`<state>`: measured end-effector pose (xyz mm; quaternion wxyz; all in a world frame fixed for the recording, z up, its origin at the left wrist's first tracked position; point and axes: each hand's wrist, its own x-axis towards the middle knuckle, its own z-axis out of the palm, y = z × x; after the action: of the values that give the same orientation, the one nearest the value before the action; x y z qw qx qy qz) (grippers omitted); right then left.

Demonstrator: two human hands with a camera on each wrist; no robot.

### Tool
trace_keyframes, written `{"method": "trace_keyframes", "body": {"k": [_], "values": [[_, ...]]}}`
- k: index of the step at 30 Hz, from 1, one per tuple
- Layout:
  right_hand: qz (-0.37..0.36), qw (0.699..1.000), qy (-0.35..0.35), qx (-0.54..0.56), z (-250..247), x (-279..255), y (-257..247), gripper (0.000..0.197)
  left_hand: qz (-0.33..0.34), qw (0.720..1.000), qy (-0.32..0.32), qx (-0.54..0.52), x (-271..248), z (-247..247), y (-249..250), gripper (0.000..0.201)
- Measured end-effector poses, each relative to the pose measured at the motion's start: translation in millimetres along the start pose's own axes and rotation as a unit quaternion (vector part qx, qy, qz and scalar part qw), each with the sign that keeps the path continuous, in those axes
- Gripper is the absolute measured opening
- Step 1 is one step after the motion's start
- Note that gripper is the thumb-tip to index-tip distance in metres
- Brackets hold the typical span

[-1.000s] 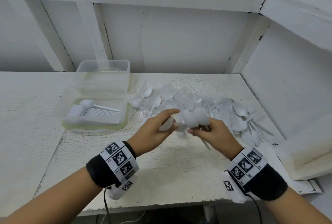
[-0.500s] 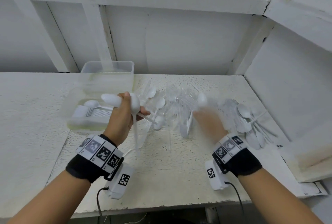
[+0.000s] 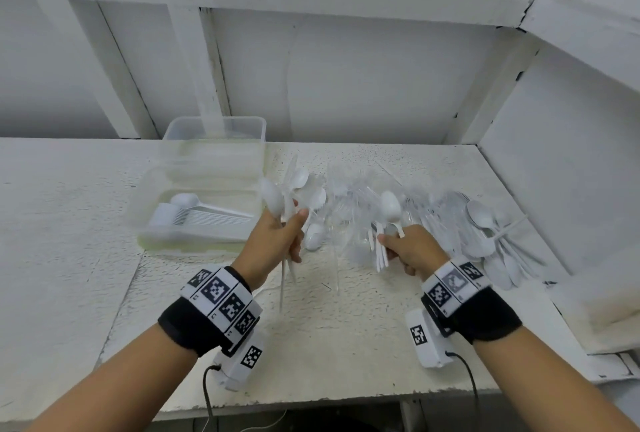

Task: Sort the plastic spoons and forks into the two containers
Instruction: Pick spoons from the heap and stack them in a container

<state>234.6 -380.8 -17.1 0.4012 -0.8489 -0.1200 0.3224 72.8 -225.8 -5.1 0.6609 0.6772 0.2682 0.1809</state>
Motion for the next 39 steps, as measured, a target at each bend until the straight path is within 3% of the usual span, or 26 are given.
{"method": "trace_keyframes", "body": {"k": [4,7,11,17,21,24,29,32,35,39], "values": [[0.031,0.997,-0.028,0.07,-10.1,-15.9,2.4,0.027,-0.017,0.999,0.002,0.04,6.1,18.6,0.5,0.022],[0.046,0.996,-0.042,0.069,-17.2,-26.5,-0.7,0.027,-0.028,0.995,-0.008,0.094,17.1,34.3,-4.0,0.022],[0.066,0.985,-0.063,0.15,-32.3,-36.5,-0.9,0.023,-0.042,0.979,-0.08,0.183,32.5,62.5,-13.8,0.037],[0.06,0.979,-0.034,0.191,-45.7,-39.8,11.6,0.014,-0.076,0.904,-0.153,0.392,45.7,105.1,-20.2,0.045],[0.067,0.973,0.002,0.221,-43.6,-36.7,20.3,0.018,-0.065,0.859,-0.184,0.473,52.9,116.0,-19.5,0.04],[0.055,0.972,0.022,0.226,-38.9,-35.6,24.8,0.021,-0.05,0.84,-0.195,0.504,55.7,117.1,-19.2,0.032],[0.023,0.975,0.025,0.22,-31.5,-35.7,25.1,0.019,-0.065,0.85,-0.208,0.479,52.5,109.6,-13.1,0.035],[0.027,0.97,0.009,0.242,-29.1,-35.7,22.2,0.015,-0.087,0.882,-0.218,0.409,46.6,94.6,-7.9,0.033],[0.036,0.955,-0.004,0.294,-25.7,-34.9,17.7,0.011,-0.098,0.921,-0.227,0.301,34.4,70.5,-0.8,0.018],[0.014,0.95,0.006,0.312,-16.8,-32.6,5.5,0.014,-0.076,0.953,-0.209,0.206,16.3,41.5,9.5,0.009]]}}
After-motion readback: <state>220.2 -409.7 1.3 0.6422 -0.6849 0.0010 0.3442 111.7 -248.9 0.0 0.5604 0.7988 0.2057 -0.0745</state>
